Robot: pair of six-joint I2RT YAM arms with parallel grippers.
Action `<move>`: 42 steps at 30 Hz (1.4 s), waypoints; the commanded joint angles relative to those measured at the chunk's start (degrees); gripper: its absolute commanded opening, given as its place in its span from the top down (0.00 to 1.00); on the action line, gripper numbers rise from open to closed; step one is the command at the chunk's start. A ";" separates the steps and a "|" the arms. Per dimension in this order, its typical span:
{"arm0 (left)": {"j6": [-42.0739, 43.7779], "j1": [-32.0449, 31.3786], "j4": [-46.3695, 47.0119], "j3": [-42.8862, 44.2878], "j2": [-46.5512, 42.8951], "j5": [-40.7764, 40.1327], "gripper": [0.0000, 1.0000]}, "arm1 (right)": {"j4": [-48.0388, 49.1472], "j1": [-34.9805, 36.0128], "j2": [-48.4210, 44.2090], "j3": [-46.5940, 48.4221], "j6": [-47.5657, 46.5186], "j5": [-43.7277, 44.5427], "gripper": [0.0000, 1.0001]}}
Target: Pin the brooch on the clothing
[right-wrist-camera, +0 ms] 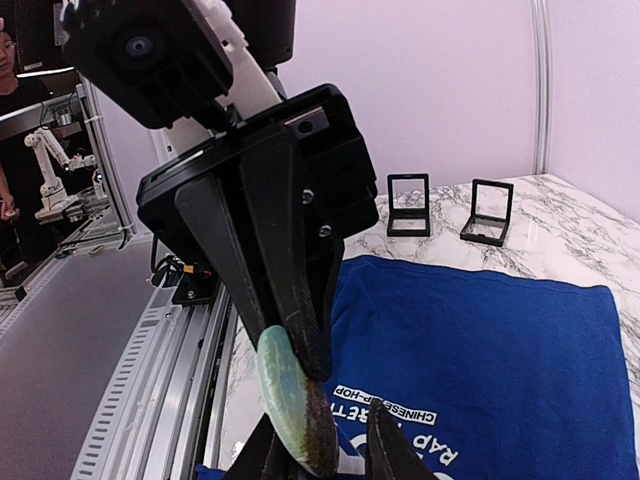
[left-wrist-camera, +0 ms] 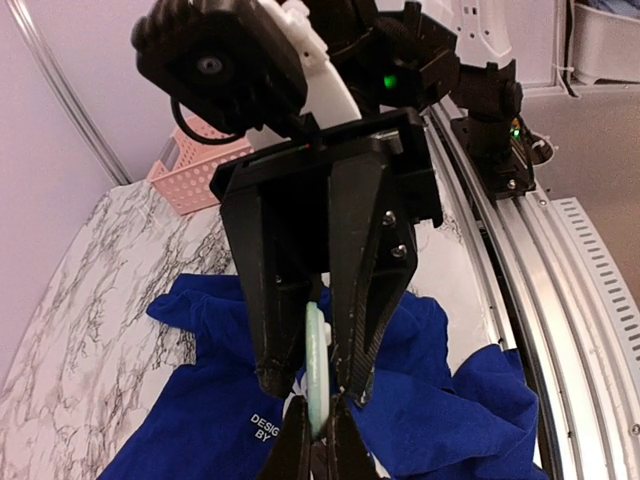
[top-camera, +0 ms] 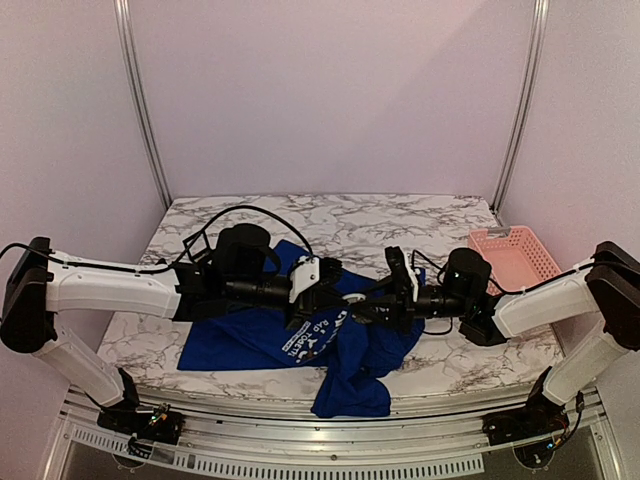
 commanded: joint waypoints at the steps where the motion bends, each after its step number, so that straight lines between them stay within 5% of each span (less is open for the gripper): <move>1: 0.30 -0.18 0.90 -0.29 -0.57 2.37 1.00 | 2.41 -1.32 0.35 -0.95 3.11 3.98 0.76; 16: 3.75 -2.41 -1.09 0.47 -0.20 0.66 1.00 | -5.22 -1.64 1.09 3.23 2.47 5.52 0.79; 42: 5.72 -2.58 -2.31 -1.02 -2.11 1.27 1.00 | -0.05 -3.29 -2.48 -1.29 5.74 7.71 0.88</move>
